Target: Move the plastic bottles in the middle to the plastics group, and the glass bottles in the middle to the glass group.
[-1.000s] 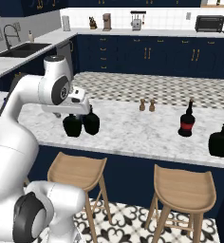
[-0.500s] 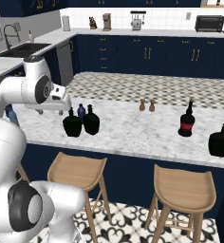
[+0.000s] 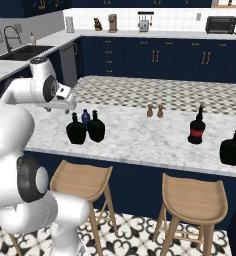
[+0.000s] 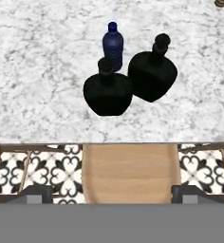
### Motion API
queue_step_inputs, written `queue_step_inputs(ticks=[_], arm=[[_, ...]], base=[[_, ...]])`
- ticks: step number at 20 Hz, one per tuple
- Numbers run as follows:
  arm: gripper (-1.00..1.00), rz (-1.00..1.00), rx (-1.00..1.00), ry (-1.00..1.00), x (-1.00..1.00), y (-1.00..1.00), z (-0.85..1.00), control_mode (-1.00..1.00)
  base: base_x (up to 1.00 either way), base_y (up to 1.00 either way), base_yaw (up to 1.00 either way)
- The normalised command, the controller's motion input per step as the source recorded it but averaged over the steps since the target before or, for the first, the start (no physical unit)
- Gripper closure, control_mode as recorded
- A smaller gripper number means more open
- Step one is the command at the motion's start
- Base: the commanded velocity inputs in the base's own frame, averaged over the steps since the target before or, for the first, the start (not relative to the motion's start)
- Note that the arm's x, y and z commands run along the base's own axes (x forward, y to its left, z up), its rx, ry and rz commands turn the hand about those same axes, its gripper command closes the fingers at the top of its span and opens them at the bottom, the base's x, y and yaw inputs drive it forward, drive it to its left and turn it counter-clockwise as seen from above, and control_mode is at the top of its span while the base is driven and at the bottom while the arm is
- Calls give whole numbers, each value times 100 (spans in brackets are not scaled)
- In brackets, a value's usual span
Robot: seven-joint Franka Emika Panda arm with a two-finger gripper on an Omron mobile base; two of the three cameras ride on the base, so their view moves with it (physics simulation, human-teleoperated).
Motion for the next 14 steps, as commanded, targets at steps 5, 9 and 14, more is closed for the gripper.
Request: queue_step_inputs(ticks=[5,9,14], arm=[[-100,-3,3,0,42,0,-45,-100],[-100,0,6,0,20,0,-64,-100],[-100,0,2,0,16,0,-46,-100]], base=[[0,0,0],[0,0,0],[0,0,0]])
